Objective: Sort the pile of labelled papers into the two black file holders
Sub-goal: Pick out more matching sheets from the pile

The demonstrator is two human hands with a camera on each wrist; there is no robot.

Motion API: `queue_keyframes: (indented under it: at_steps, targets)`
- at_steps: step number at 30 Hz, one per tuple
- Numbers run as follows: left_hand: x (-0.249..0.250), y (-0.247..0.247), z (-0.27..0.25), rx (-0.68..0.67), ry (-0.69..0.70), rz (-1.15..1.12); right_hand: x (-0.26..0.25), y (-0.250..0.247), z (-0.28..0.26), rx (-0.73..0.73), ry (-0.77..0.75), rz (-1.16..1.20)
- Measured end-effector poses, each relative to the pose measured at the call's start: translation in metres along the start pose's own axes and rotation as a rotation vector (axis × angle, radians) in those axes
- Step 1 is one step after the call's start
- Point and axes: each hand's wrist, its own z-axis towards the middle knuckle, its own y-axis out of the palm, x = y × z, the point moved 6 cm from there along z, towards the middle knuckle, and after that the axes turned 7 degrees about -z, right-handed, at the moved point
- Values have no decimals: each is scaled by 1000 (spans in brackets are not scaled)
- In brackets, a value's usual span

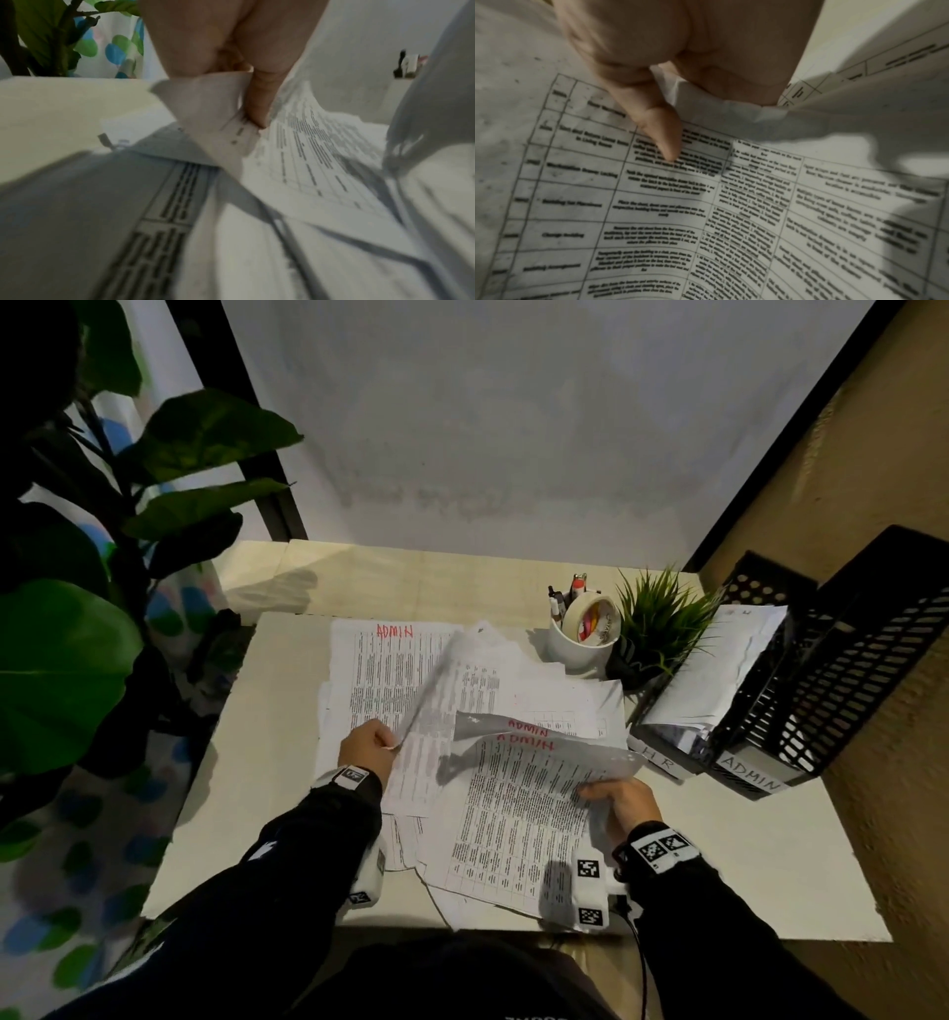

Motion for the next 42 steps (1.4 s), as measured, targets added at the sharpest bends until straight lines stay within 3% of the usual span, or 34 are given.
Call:
queue_keyframes:
  at_steps: [4,8,11,13,15,17,19,23,28,32,37,40,42]
  targets:
    - [8,13,-18,-165,27,-271,-1,8,-7,-87,39,182]
    - [8,34,-41,-400,41,-231,6,14,2,-121,120,255]
    - [12,48,-57,-505,-18,-225,1,14,9,-45,80,188]
    - [15,44,-55,-433,-25,-186,-3,10,11,-2,52,113]
    - [13,21,-39,-168,-37,-124,0,4,14,15,57,73]
    - [9,-12,-21,75,-84,75,7,-3,19,40,75,1]
    - [-3,-35,-5,163,-202,282,13,-8,25,29,79,-68]
    - [-21,-48,10,107,-365,307,16,-8,18,-11,132,-125]
    - [-30,-48,14,77,-239,285,9,-8,7,4,163,-162]
    - [-26,-53,9,96,-214,255,13,-9,15,-17,175,-161]
    - [-8,-65,1,128,-16,396,16,-5,18,-36,166,-108]
    - [13,-77,-17,240,115,204,12,7,11,-76,142,57]
    - [31,-74,-36,209,145,13,14,12,12,-140,147,124]
